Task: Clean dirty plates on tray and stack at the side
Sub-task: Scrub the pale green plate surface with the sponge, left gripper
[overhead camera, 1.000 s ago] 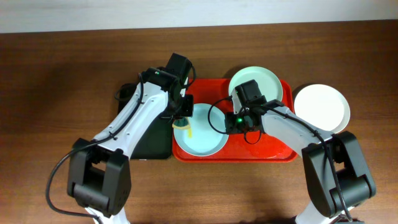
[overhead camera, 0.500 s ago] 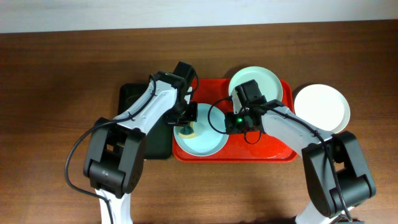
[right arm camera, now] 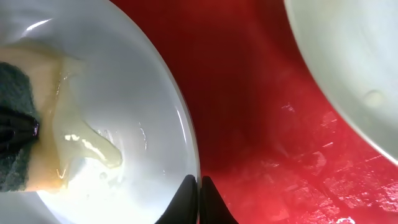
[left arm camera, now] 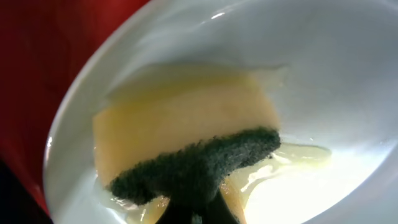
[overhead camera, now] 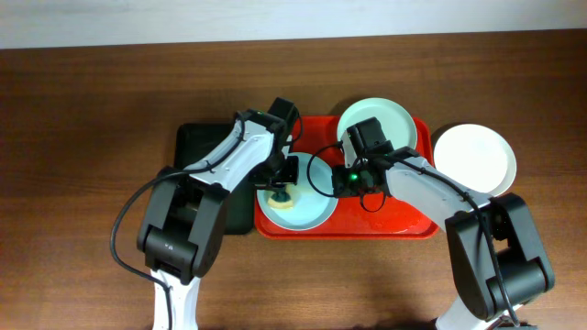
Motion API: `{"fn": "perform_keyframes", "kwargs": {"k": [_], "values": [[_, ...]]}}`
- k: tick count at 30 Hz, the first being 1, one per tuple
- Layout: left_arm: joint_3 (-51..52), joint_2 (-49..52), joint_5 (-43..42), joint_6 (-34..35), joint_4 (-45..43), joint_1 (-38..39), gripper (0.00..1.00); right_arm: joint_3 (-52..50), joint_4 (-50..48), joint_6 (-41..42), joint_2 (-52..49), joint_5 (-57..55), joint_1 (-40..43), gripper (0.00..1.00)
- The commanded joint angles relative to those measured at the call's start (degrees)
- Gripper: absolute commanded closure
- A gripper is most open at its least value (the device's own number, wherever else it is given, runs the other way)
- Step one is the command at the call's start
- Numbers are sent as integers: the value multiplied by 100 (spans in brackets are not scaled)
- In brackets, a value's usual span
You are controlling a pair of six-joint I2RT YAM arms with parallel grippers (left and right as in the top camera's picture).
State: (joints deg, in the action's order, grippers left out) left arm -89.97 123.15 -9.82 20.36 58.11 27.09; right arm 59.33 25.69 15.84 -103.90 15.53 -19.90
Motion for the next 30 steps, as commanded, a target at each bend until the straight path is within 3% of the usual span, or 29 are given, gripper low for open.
{"fn": "perform_keyframes", "kwargs": {"k": [1,12,30], "values": [[63,160,-603,-219,-46,133,100,-42,-9,-42,-94,33,4,96],[57,-1139,-669,-219,-85,-223,100,-42,-22,-39,-94,33,4,96],[918,-861,-87,-170,-688,-157,100,-39,-24,-39,-94,33,4,96]]}}
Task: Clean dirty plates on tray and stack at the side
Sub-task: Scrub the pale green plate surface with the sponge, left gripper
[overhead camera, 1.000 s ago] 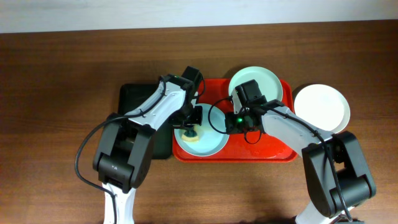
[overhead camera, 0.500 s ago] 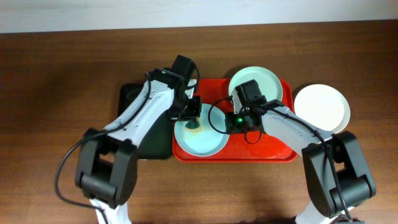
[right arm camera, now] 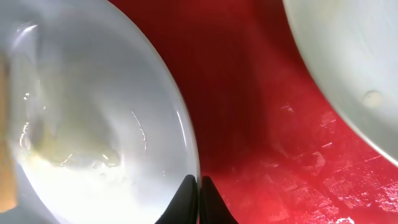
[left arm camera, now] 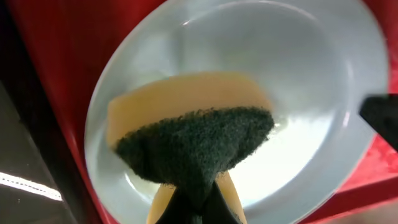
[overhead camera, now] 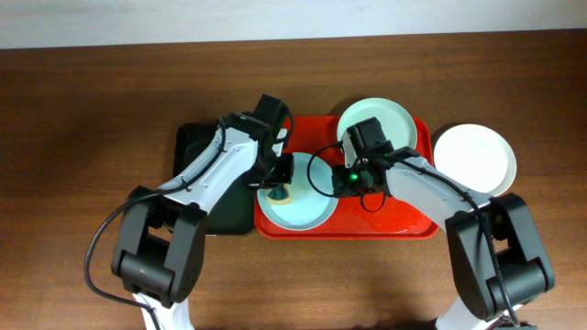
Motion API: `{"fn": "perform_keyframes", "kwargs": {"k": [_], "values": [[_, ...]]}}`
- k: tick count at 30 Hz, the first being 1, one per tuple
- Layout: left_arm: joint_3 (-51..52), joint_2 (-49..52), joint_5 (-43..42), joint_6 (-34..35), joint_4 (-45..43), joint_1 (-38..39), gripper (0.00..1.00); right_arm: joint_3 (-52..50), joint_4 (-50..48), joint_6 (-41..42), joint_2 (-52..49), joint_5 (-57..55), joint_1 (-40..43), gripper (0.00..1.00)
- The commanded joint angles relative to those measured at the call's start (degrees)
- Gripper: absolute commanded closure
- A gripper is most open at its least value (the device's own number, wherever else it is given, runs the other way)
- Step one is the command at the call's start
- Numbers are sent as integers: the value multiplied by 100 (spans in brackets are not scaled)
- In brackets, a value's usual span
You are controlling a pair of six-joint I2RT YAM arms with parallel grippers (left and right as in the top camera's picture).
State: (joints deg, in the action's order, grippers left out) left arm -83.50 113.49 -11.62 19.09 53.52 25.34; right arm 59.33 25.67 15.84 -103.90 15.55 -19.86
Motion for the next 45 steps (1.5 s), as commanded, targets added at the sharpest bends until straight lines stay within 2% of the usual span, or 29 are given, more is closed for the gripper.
{"fn": "perform_keyframes", "kwargs": {"k": [1,7,10,18,23,27,31,40,45], "values": [[446,105,92,-22,-474,17,100,-39,-22,-39,-94,31,0,96],[1128,111,24,127,-1268,17,100,-39,-22,-39,-94,31,0,96],[1366,116,-269,125,-1478,17,100,-42,-26,-39,-94,31,0,96],[1414,116,-1497,118,-1912,15,100,-39,-57,-42,-94,33,0,96],[1300,111,-1563,57,-2076,-31,100,-39,-57,-39,-94,33,0,96],[946,-48,-1554,-120,-1648,-168,100,-39,-57,-39,-94,33,0,96],[855,-348,-1469,-140,-1576,-251,100,-39,-57,-42,-94,33,0,96],[870,-463,98,-133,-1311,-160,100,-39,-61,-39,-94,33,0,96],[1121,-407,120,-127,-1506,-15,100,-39,-63,-39,-94,33,0,96]]}}
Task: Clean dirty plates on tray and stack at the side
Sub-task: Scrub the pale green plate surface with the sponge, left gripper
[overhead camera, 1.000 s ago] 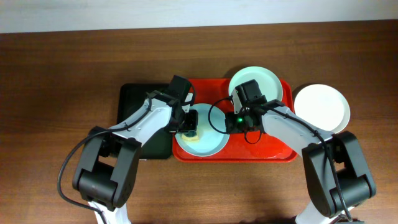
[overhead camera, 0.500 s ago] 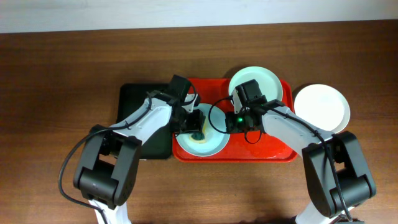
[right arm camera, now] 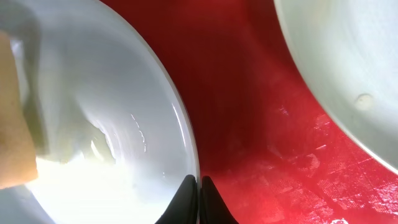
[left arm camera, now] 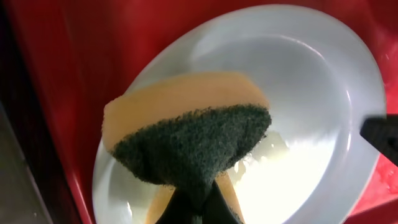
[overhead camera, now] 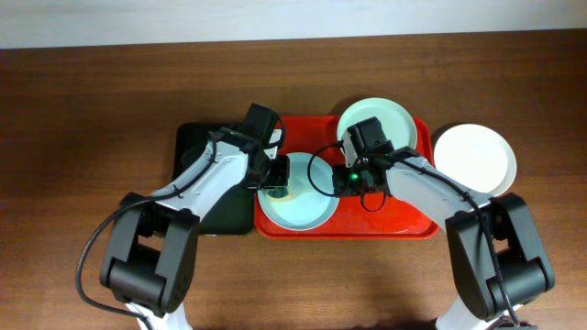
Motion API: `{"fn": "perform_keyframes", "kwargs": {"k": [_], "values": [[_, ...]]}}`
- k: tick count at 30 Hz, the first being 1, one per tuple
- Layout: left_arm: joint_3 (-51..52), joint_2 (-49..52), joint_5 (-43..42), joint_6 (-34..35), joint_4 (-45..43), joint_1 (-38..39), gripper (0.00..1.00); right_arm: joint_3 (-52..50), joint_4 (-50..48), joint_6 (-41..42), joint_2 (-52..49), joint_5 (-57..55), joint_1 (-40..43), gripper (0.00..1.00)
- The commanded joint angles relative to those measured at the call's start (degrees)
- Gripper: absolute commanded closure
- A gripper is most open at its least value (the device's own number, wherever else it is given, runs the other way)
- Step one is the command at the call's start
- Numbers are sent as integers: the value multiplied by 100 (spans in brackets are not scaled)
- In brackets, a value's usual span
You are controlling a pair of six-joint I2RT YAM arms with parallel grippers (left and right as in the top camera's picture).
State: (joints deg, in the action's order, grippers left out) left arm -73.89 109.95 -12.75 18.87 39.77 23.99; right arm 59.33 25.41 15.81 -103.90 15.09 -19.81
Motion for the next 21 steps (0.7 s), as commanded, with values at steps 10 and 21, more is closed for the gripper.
{"fn": "perform_keyframes", "kwargs": {"k": [10,21], "values": [[363,494,153,127,-302,378,100,-42,-35,-37,-94,79,-4,96],[332,608,-2105,79,-758,280,100,-39,-35,-37,-94,83,-4,96]]}}
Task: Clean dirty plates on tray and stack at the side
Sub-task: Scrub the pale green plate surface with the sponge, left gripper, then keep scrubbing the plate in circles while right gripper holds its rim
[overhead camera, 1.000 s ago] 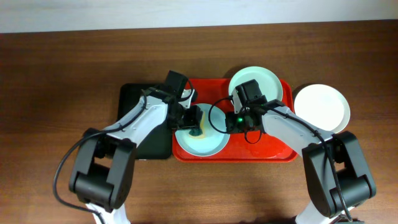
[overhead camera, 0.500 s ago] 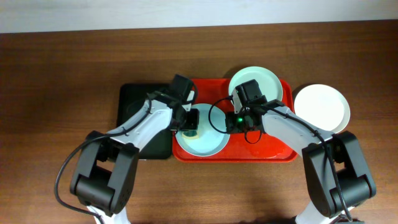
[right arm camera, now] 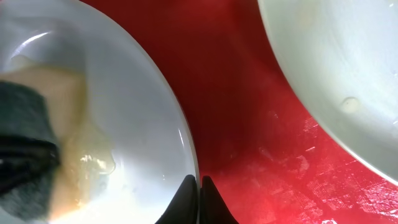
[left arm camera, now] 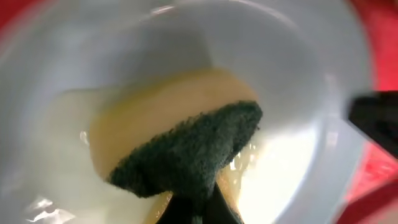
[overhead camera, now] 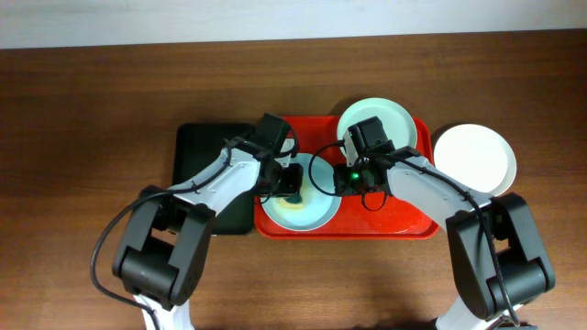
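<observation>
A pale blue plate (overhead camera: 307,213) lies at the front left of the red tray (overhead camera: 394,220). My left gripper (overhead camera: 287,181) is shut on a yellow sponge with a dark green scrub side (left arm camera: 186,155), pressed down inside the plate (left arm camera: 298,74) among wet yellowish smears. My right gripper (right arm camera: 199,186) is shut on that plate's right rim (right arm camera: 186,140); the sponge (right arm camera: 25,137) shows at the left of its view. A second plate (overhead camera: 376,119) sits at the tray's back right, with a small speck on it (right arm camera: 350,103).
A white plate (overhead camera: 474,158) rests on the wooden table to the right of the tray. A black mat (overhead camera: 206,156) lies to the left of the tray, under my left arm.
My left gripper with the sponge has moved right and down, from above the plate's left part to pressing on its middle. My right gripper still pinches the rim.
The sponge was pressed in the plate on a yellowish smear while my right gripper held the rim. Then the sponge was lifted off at the plate's left side, and stayed raised a moment later. Now it presses in the plate again.
</observation>
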Motion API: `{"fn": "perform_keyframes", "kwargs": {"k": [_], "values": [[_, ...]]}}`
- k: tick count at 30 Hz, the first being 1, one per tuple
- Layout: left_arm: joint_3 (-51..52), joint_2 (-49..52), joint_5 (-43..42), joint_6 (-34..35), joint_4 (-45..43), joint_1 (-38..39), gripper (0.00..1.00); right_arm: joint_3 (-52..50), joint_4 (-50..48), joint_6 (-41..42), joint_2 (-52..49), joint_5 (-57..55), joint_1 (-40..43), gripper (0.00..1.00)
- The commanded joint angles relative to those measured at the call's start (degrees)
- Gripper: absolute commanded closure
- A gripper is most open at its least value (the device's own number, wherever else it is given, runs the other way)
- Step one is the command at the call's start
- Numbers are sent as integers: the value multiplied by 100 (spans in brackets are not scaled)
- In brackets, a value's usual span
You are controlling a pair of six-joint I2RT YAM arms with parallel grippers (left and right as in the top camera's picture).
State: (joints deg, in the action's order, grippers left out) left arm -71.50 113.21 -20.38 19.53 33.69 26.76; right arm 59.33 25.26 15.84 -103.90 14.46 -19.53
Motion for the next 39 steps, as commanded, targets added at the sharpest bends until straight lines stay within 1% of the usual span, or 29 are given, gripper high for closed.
{"fn": "perform_keyframes", "kwargs": {"k": [1,5,9,10,12,18,20,24,32,36,39], "values": [[83,278,-1567,15,-205,-63,100,-39,-20,-39,-94,146,-33,96],[9,184,-1781,15,-186,-317,100,-39,-44,-39,-94,144,-33,96],[9,-184,-1631,-9,-160,-450,100,-39,-46,-39,-94,144,-33,96],[9,-293,-1432,-9,-155,-459,100,-39,-46,-39,-94,146,-33,96],[9,-538,-730,-4,-103,-459,100,-39,-46,-39,-94,144,-33,96],[17,-616,350,-4,457,-452,100,-39,-48,-39,-94,146,-33,96],[22,-584,527,-4,586,-442,100,-39,-48,-39,-94,146,-33,96],[24,-402,527,-4,643,-378,100,-39,-48,-39,-94,146,-33,96],[24,319,470,61,599,-28,100,-39,-46,-39,-94,146,-33,96],[20,409,105,59,525,168,100,-39,-48,-37,-94,149,-33,96],[13,409,-697,57,120,212,100,-42,-48,-39,-94,149,-33,96]]}}
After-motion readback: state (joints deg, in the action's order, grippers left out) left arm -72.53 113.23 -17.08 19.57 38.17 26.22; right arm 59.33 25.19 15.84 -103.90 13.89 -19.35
